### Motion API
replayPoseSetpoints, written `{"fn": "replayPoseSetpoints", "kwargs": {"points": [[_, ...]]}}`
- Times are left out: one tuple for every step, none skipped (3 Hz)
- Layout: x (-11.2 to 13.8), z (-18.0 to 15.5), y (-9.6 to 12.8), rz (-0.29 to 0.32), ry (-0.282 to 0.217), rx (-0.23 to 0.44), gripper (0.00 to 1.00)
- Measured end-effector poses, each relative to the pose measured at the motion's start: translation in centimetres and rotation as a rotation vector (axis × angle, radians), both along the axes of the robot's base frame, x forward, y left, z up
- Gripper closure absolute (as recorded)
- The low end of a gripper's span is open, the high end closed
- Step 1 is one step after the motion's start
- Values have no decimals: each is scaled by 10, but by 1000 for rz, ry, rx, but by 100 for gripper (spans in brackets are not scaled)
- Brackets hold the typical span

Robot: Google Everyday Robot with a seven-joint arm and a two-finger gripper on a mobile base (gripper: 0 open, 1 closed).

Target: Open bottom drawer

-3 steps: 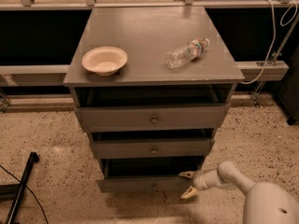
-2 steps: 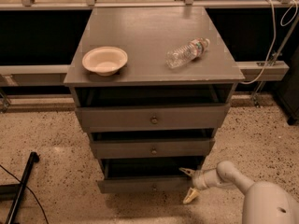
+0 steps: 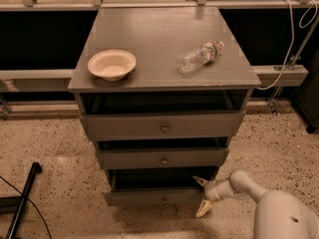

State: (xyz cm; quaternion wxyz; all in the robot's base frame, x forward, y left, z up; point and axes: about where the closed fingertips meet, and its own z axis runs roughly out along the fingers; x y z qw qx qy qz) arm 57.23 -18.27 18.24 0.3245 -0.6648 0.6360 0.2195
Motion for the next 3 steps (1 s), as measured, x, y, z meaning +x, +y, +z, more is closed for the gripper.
{"fn": "replayPoseSetpoints", "kwargs": {"points": [[1, -13, -6, -2, 45, -78, 0], [-1, -21, -7, 10, 73, -115, 14], [-6, -12, -8, 29, 59, -139, 38]]}}
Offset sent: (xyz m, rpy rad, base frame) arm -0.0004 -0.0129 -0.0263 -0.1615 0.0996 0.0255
